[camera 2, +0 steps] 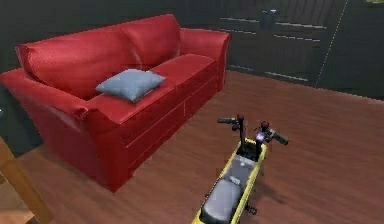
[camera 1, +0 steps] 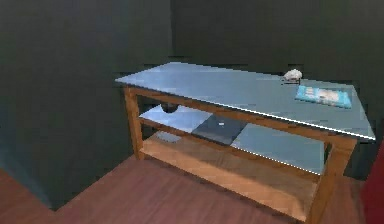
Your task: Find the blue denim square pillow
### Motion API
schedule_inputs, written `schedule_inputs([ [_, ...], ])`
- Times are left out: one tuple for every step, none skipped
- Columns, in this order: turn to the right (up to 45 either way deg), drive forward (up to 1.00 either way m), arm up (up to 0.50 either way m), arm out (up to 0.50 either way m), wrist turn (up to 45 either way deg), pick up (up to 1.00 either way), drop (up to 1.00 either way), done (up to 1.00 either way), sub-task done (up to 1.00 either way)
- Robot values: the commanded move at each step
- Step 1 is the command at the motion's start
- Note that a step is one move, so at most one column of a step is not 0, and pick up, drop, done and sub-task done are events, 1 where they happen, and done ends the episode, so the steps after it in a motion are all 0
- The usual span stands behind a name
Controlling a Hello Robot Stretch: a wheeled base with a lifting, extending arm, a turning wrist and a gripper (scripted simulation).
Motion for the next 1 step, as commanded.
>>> schedule_inputs([
  [27.0, 0.0, 0.0, 0.0, 0.0, 0.0, 0.0, 0.0, 0.0],
])
